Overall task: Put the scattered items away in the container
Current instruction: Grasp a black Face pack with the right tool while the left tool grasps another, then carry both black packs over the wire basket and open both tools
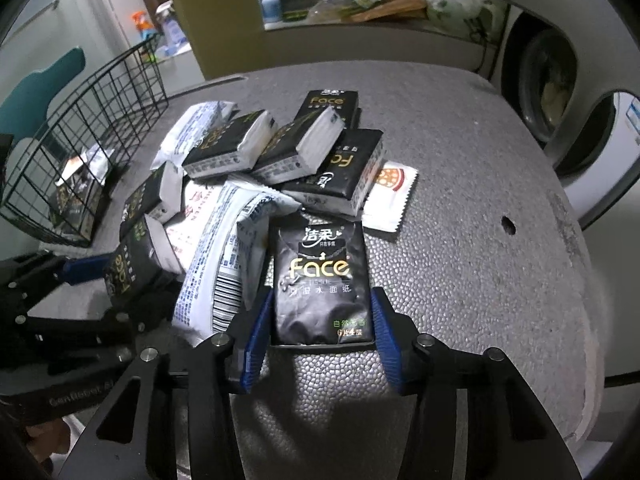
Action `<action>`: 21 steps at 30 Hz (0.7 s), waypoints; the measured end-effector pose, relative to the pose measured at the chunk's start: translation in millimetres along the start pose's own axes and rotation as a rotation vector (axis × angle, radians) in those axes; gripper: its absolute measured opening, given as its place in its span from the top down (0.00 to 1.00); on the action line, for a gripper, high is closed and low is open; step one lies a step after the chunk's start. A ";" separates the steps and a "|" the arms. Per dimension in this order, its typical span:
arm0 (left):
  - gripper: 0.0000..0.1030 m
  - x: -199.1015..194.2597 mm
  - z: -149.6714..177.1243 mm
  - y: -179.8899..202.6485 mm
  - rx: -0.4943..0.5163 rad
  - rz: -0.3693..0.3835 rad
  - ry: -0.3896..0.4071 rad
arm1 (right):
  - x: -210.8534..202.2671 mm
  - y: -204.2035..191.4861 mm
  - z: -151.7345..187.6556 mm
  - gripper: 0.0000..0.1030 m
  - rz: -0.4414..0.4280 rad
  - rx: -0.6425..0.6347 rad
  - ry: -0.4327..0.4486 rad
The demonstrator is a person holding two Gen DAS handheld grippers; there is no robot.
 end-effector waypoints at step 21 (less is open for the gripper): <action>0.49 -114.8 -19.6 -59.1 -0.116 0.031 0.177 | -83.1 -83.7 -39.5 0.54 -0.093 -0.101 0.156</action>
Point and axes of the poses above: each gripper's, at about its wrist camera, not at the fingertips, and x roughly the way its jaws point, y to its right, z to its underside, the point moved 4 cm from there along x, roughly the way its jaws point, and after that the axes turned 6 degrees about -z, right-handed, at the moved point
